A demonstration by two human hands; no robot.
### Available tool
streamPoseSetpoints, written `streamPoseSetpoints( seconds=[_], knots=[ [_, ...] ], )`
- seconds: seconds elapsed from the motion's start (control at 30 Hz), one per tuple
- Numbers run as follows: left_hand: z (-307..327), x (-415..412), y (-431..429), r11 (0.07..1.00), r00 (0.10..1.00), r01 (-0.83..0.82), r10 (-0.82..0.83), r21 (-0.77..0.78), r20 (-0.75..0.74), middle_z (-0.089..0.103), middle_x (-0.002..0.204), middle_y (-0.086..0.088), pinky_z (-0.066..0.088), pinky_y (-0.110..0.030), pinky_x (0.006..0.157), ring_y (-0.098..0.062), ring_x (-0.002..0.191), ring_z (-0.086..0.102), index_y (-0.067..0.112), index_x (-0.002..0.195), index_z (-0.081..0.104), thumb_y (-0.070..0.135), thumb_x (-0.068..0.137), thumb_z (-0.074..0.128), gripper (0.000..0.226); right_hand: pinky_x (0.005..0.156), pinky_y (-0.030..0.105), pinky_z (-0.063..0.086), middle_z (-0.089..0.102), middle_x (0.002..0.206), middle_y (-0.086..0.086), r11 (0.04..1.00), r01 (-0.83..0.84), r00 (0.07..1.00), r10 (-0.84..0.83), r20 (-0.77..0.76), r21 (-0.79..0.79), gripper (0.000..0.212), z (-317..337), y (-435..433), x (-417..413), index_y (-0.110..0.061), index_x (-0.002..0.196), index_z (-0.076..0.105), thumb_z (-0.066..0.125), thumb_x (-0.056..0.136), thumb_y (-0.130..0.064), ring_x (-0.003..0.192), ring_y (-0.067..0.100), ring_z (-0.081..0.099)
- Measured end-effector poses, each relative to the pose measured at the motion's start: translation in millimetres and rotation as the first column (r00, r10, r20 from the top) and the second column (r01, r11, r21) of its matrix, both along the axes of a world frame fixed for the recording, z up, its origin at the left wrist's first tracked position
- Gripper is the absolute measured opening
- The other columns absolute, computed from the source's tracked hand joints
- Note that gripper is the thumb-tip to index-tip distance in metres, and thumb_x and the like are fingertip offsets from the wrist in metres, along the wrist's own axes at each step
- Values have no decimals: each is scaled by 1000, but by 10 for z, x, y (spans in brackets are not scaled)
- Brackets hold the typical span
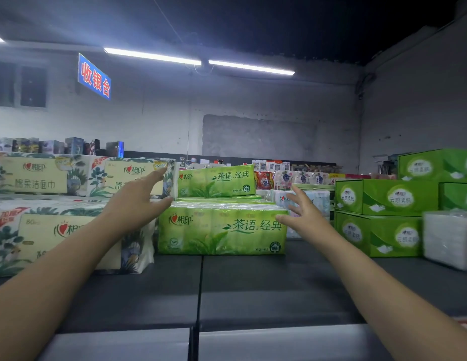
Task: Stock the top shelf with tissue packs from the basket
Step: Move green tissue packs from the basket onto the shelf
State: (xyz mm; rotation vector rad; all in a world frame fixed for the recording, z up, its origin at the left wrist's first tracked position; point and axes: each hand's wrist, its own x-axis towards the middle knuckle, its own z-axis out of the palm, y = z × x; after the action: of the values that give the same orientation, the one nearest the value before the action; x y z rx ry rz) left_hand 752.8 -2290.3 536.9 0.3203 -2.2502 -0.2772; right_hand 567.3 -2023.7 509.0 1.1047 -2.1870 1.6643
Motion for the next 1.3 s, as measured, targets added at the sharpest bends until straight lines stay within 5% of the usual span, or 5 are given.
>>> streamPoseSetpoints(
  seconds=[0.23,0.77,0.93,1.17,1.3],
  knots=[
    [17,16,116,998,998,55,-53,28,-43,42,150,-1,35,-42,107,-26,135,43,27,153,21,32,93,60,72,111,40,29,15,159,-5,991,82,982,-61,-181,110,84,31,-18,105,-32,152,12,65,88,-22,132,18,35],
    [262,570,409,995,997,64,-66,71,27,20,160,-1,22,-39,115,-21,145,24,20,155,7,40,91,59,86,112,34,24,25,156,-5,984,156,953,-127,-275,88,73,50,90,297,-26,151,22,62,90,-22,142,15,24],
    [404,978,480,984,994,109,-112,139,15,13,161,4,23,-39,116,-19,146,23,29,155,6,41,90,60,85,113,42,27,25,155,-9,999,-2,988,-4,-154,-42,66,249,170,596,-32,148,25,60,92,-24,142,16,25],
    [629,1278,645,928,967,244,-211,281,-140,21,159,9,22,-40,117,-14,145,23,29,154,15,41,91,61,79,107,28,27,26,144,-22,994,-79,973,60,-225,-74,62,428,197,1037,-37,147,23,56,94,-31,133,-2,24],
    [556,1409,656,902,958,282,-250,327,-139,21,159,10,23,-45,118,-13,145,23,30,154,11,44,90,60,82,111,34,30,26,143,-24,991,-89,969,62,-237,-102,59,426,304,1258,-39,145,26,54,95,-30,133,-2,25]
  ],
)
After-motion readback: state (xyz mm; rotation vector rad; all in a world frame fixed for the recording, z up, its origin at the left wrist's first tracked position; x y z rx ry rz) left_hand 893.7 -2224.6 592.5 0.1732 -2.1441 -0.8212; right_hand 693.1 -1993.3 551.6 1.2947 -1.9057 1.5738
